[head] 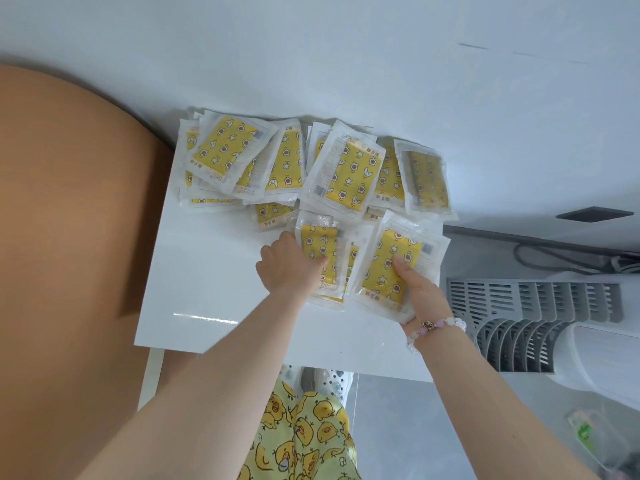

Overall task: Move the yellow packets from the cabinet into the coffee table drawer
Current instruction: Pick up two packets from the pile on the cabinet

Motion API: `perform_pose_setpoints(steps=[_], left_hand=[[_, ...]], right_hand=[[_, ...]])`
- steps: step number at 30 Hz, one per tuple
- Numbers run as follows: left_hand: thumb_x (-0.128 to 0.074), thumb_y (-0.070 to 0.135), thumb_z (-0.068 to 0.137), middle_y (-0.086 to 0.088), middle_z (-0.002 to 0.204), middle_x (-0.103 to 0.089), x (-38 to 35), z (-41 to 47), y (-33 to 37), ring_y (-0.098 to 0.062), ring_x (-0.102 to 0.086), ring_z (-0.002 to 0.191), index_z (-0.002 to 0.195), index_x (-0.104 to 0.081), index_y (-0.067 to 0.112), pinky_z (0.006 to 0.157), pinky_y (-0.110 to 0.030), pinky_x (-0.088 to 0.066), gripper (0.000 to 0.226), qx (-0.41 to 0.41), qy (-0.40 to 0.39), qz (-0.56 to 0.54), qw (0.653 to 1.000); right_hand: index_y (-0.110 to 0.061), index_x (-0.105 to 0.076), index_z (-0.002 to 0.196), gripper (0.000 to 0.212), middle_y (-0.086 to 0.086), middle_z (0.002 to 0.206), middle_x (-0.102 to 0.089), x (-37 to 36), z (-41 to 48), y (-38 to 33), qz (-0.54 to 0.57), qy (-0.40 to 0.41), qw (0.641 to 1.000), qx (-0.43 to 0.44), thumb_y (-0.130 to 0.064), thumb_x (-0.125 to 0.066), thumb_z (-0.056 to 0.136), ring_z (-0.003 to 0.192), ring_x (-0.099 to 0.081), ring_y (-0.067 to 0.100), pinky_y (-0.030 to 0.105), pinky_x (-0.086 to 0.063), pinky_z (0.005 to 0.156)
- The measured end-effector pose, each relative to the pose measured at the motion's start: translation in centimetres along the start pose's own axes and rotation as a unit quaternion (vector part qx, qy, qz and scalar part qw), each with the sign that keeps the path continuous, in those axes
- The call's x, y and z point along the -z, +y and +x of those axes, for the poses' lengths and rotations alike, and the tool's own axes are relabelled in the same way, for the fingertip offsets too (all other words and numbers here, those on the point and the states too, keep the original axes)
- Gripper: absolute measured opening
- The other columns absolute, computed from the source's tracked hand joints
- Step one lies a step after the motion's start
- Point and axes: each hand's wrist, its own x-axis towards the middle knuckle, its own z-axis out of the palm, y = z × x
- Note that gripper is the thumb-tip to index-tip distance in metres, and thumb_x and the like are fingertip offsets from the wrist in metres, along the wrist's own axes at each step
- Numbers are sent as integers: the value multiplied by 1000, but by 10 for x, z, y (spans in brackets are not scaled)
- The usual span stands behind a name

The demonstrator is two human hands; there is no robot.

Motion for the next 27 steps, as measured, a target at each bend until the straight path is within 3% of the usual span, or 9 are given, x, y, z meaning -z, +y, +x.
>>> perform_pose_setpoints(steps=[2,6,9,12,15,18,19,24,27], left_hand=[[-72,43,78,-7,106,-62,0,-2,-2,-27,-48,109,104,-53,9,83,-36,-41,47,5,-8,-32,999],[-74,33,78,-8,106,-59,0,-5,-5,-28,-52,105,104,-54,7,81,-39,-46,41,7,7,-90,996],[-73,26,79,-7,102,-55,0,-6,-6,-27,-55,94,97,-51,9,69,-33,-43,33,14,15,-145,989],[-69,20,83,5,78,-52,5,-12,-9,-20,-51,79,91,-47,12,56,-24,-35,25,32,9,-215,976],[-73,17,80,5,80,-57,16,-19,-13,-18,-55,77,93,-55,12,66,-25,-42,23,45,-8,-320,946],[-75,12,77,4,87,-66,37,-28,-7,-15,-62,80,85,-58,21,70,-28,-48,21,18,-21,-433,901],[-76,11,76,5,88,-67,44,-31,-2,-13,-64,82,86,-59,23,71,-26,-49,23,2,-33,-454,890],[-77,5,74,-1,92,-73,55,-43,21,-15,-70,81,100,-66,12,74,-29,-57,29,-49,-137,-497,855],[-77,4,75,-2,92,-73,45,-49,25,-12,-71,78,100,-66,10,69,-28,-57,28,-71,-177,-481,856]], right_hand=[[-23,-61,117,110,-2,106,-72,1,1,2,2,4,1000,5,-58,-90,16,107,-64,23,48,-50,95],[-20,-65,112,80,1,102,-74,-4,-4,-1,12,-14,1000,3,-44,-84,38,101,-67,24,48,-49,96],[-22,-66,110,97,-1,101,-74,-3,0,-1,6,-7,1000,10,-54,-89,22,104,-66,24,48,-47,97],[-24,-67,107,101,-1,102,-74,1,3,-1,6,-1,1000,14,-59,-88,15,103,-66,24,49,-48,96],[-24,-68,106,74,1,103,-73,1,-1,-4,1,-11,1000,15,-50,-86,39,103,-66,25,47,-50,94],[-22,-68,102,37,3,103,-73,-1,0,-9,-2,-26,1000,11,-36,-77,69,98,-68,24,36,-57,78],[-22,-69,100,29,2,102,-73,-3,1,-10,-4,-27,1000,9,-34,-75,74,97,-69,24,36,-56,79],[-18,-72,105,54,8,109,-71,-18,-2,-12,-16,-37,999,15,-38,-79,55,104,-66,31,52,-47,98],[-11,-68,112,41,21,118,-64,-26,-5,-15,-41,-43,998,26,-32,-60,78,112,-59,41,57,-41,102]])
